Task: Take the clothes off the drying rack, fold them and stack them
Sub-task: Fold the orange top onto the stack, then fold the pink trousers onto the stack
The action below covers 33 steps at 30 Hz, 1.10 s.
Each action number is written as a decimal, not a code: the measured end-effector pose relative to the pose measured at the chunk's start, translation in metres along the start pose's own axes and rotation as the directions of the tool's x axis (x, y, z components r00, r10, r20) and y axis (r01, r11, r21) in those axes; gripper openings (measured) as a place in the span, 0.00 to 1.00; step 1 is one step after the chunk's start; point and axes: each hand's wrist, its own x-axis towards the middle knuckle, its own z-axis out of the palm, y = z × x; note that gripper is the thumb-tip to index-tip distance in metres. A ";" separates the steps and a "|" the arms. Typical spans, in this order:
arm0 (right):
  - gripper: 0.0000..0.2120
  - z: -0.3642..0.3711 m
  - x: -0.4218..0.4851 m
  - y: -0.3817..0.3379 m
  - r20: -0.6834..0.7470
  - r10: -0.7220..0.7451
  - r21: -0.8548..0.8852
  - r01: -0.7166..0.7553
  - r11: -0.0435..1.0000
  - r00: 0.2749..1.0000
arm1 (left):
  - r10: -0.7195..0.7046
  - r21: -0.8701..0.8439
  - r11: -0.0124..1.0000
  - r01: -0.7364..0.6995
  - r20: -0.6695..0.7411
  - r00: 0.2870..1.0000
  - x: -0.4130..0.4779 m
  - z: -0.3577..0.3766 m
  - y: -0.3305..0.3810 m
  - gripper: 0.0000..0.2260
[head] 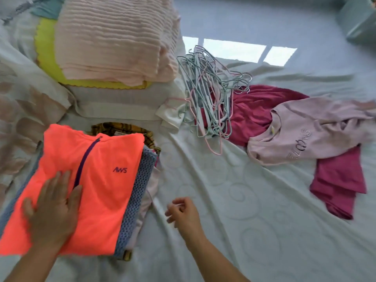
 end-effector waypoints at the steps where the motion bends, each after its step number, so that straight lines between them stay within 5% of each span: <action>1: 0.05 -0.031 0.007 -0.001 -0.075 -0.008 0.007 0.009 1.000 0.997 | 0.007 -0.074 0.997 -0.010 -0.045 0.999 0.000 -0.004 0.005 0.35; 5: 0.05 -0.155 0.040 -0.013 -0.346 -0.022 0.021 0.031 0.999 0.938 | 0.225 -0.262 0.918 -0.297 -0.274 0.935 -0.041 -0.024 0.094 0.32; 7: 0.09 -0.212 0.062 -0.022 -0.407 -0.081 -0.057 0.063 0.996 0.910 | 0.359 -0.338 0.841 -0.423 -0.238 0.903 -0.070 -0.014 0.145 0.29; 9: 0.13 -0.253 0.084 -0.030 -0.386 -0.224 -0.257 0.129 0.958 0.895 | 0.259 -0.594 0.764 -0.250 -0.073 0.963 -0.097 0.019 0.181 0.26; 11: 0.14 -0.273 0.103 -0.034 -0.220 -0.343 -0.488 0.202 0.849 0.913 | 0.077 -0.790 0.612 0.048 0.119 0.990 -0.125 0.058 0.215 0.15; 13: 0.15 -0.277 0.122 -0.035 -0.072 -0.350 -0.591 0.242 0.769 0.934 | -0.038 -0.816 0.481 0.319 0.344 0.938 -0.149 0.088 0.248 0.01; 17: 0.07 -0.275 0.143 -0.035 -0.048 -0.334 -0.692 0.210 0.691 0.941 | -0.106 -0.703 0.398 0.589 0.603 0.791 -0.182 0.111 0.292 0.07; 19: 0.07 -0.278 0.132 -0.040 -0.053 -0.339 -0.638 0.229 0.735 0.939 | -0.101 -0.678 0.340 0.651 0.662 0.742 -0.184 0.113 0.306 0.11; 23: 0.10 -0.293 0.066 -0.046 0.000 -0.286 -0.261 0.276 0.925 0.958 | -0.053 -0.686 0.280 0.672 0.688 0.724 -0.169 0.101 0.344 0.15; 26: 0.10 -0.300 0.008 -0.034 0.175 -0.239 -0.058 0.253 0.966 0.955 | 0.109 -0.710 0.165 0.685 0.703 0.703 -0.149 0.085 0.382 0.19; 28: 0.11 -0.296 -0.026 -0.022 0.320 -0.203 0.064 0.192 0.979 0.925 | 0.223 -0.706 0.211 0.676 0.708 0.670 -0.141 0.078 0.404 0.23; 30: 0.13 -0.289 -0.052 -0.008 0.431 -0.183 0.166 0.122 0.979 0.884 | 0.188 -0.690 0.305 0.656 0.719 0.669 -0.141 0.077 0.413 0.16; 33: 0.14 -0.287 -0.072 0.005 0.461 -0.122 0.223 0.018 0.975 0.879 | 0.052 -0.648 0.260 0.716 0.750 0.660 -0.156 0.067 0.403 0.05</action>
